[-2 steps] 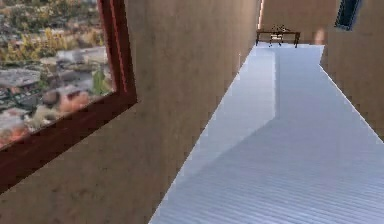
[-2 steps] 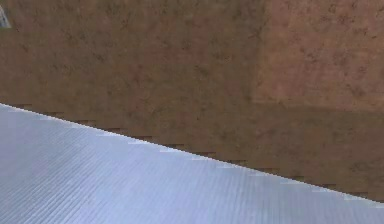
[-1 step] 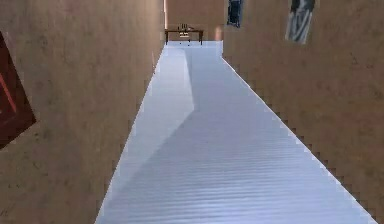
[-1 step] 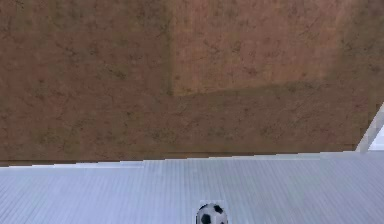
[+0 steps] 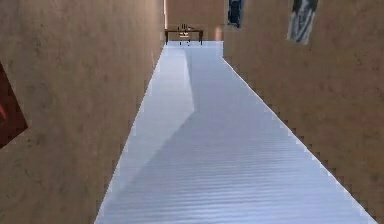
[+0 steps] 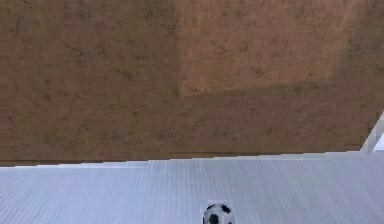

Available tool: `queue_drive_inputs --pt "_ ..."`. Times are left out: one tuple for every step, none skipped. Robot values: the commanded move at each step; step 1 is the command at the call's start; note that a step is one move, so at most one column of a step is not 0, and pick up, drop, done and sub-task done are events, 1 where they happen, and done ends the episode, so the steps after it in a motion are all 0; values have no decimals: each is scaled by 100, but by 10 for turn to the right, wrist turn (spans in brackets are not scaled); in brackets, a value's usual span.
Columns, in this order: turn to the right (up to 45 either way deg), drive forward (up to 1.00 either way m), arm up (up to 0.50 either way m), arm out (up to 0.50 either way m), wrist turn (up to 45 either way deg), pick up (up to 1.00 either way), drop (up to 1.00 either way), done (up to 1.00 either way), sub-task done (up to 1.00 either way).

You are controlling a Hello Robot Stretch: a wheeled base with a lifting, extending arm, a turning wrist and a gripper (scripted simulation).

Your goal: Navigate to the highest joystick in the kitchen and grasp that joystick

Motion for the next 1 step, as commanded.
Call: queue_drive_inputs --pt "30 0 0 0 0 0 0 0 0"
